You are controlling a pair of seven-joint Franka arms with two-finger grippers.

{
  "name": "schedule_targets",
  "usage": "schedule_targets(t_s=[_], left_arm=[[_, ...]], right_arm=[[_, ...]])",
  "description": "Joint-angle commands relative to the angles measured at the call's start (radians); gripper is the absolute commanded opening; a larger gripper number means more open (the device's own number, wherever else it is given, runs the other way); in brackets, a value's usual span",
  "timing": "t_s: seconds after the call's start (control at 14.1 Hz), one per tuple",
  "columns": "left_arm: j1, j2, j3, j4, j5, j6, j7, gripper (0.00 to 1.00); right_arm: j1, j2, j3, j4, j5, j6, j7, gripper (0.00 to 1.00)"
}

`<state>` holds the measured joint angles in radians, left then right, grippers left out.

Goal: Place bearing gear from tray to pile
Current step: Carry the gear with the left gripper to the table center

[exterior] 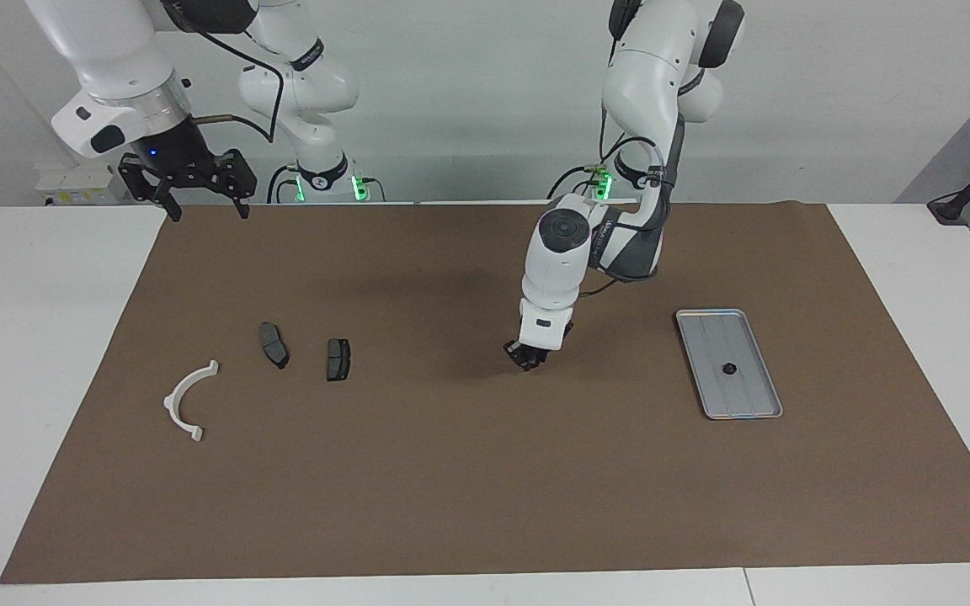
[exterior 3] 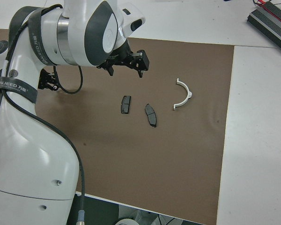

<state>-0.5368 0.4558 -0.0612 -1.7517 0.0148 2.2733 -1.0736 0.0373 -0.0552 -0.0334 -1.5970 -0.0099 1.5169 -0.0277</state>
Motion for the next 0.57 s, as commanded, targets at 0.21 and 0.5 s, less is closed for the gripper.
schedule_targets(t_s=[0.21, 0.5], left_arm=[[-0.04, 0.041, 0.02, -0.002, 0.008, 0.014, -0.04, 0.47], [-0.025, 0.029, 0.018, 0.047, 0.089, -0.087, -0.043, 1.0]], right_arm=[[-0.004, -0.025, 0.001, -0.026, 0.025, 0.008, -0.008, 1.0], [-0.005, -0.025, 0.001, -0.026, 0.025, 0.008, -0.005, 1.0]])
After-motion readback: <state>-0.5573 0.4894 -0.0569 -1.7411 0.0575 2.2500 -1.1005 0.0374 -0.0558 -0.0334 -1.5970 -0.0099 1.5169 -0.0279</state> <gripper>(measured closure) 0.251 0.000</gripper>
